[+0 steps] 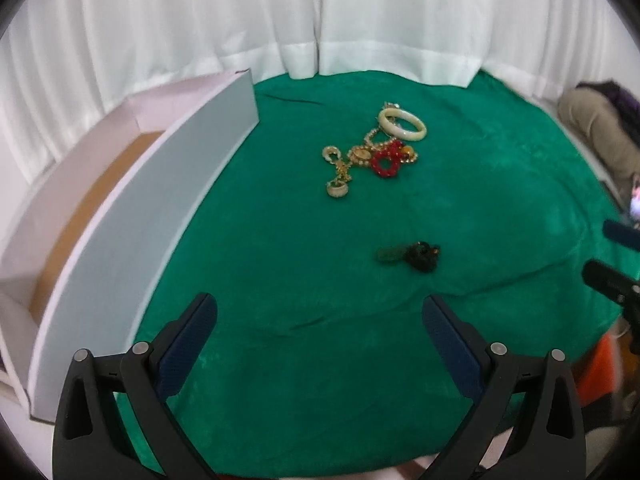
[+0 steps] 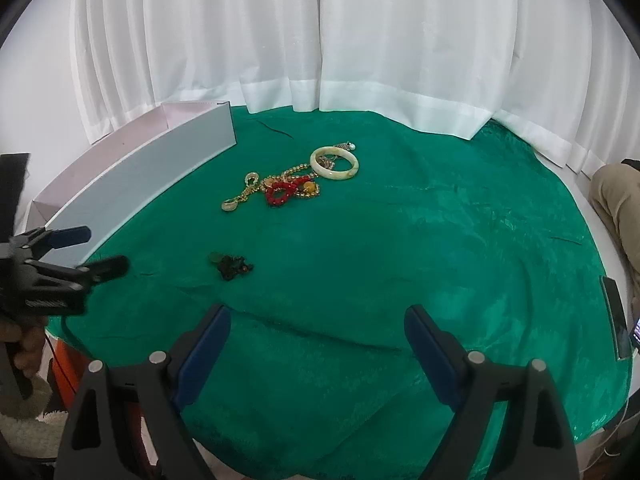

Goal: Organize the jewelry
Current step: 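Withdraw both tools from the tray back over the jewelry cluster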

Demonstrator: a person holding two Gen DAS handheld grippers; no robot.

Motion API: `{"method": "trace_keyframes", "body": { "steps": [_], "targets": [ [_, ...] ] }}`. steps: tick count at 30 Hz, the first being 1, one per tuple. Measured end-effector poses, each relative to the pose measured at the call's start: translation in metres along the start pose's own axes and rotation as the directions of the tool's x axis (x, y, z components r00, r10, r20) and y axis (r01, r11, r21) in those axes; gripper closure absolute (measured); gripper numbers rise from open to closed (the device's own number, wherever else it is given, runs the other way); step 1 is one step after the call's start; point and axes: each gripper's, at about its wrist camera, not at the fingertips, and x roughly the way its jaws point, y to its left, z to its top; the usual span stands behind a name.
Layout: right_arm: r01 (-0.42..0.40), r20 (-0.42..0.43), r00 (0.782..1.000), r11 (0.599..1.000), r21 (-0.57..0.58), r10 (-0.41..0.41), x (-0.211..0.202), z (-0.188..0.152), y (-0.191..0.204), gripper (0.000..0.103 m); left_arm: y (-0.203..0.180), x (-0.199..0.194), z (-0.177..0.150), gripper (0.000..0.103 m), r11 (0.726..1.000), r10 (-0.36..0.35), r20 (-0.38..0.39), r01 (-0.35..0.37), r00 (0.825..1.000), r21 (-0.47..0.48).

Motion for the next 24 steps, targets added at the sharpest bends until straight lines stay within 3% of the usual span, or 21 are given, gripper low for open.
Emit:
{"method": "trace_keyframes", "body": {
  "steps": [16,24],
  "targets": [
    [-0.012,-0.025,1.0,1.0,0.004,0.013,0.007,0.001,0.009,0.013,-0.005,0.004,0.003,0.001,0.998,0.064,0.024,-0.064,0.998,0.004],
    [0.138,-0.024,0.99,0.99,-0.038,-0.139,0.011,0.018,0.02,0.013,0.006,0.023,-0.009,0.001,0.997,-0.03,-0.048,0.026,0.998,-0.079]
  ]
}}
